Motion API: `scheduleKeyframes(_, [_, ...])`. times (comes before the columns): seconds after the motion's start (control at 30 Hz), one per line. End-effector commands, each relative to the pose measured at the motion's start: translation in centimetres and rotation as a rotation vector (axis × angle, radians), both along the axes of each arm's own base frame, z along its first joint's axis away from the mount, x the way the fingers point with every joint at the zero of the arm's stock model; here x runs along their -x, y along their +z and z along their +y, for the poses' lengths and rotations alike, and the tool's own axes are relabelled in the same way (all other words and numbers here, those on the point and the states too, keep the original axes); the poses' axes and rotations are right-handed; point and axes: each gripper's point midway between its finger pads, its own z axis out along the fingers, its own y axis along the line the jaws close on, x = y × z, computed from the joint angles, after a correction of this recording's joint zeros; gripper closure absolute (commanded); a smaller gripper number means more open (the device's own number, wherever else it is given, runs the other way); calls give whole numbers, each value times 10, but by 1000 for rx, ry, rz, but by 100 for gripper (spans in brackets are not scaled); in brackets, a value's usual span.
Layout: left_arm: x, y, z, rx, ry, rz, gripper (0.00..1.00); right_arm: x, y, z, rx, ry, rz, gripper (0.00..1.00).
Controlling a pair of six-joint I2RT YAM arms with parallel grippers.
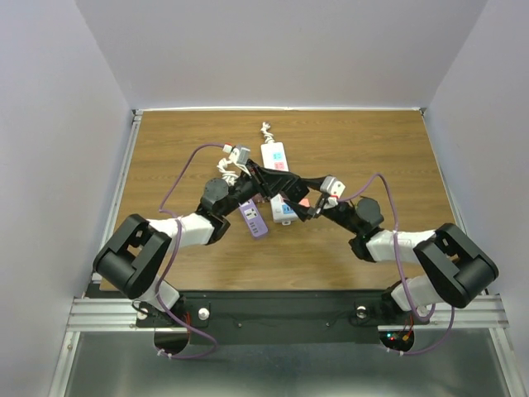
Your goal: Insert the plug
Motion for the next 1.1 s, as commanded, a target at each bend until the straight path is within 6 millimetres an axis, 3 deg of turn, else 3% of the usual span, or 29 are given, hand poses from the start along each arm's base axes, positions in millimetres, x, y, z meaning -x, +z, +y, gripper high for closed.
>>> scheduleKeyframes(0.0, [28,57,-12,48,-117,-240,62,-11,24,2,-9,-40,-98,100])
scheduleKeyframes(0.27, [20,36,-6,-116,-64,-239,30,-15,14,1,72,-62,-123,99])
scheduleKeyframes(0.5, [6,21,0,-210,0,-216,28,-11,17,-2,98,-59,-159,100])
scheduleKeyframes(0.87, [-8,-10,-8,-287,-7,-146,26,4,13,3,157,16,-217,99])
scheduleKeyframes(1.07, [-12,-27,-11,-323,-15,-109,26,-1,8,1,183,-4,-219,99])
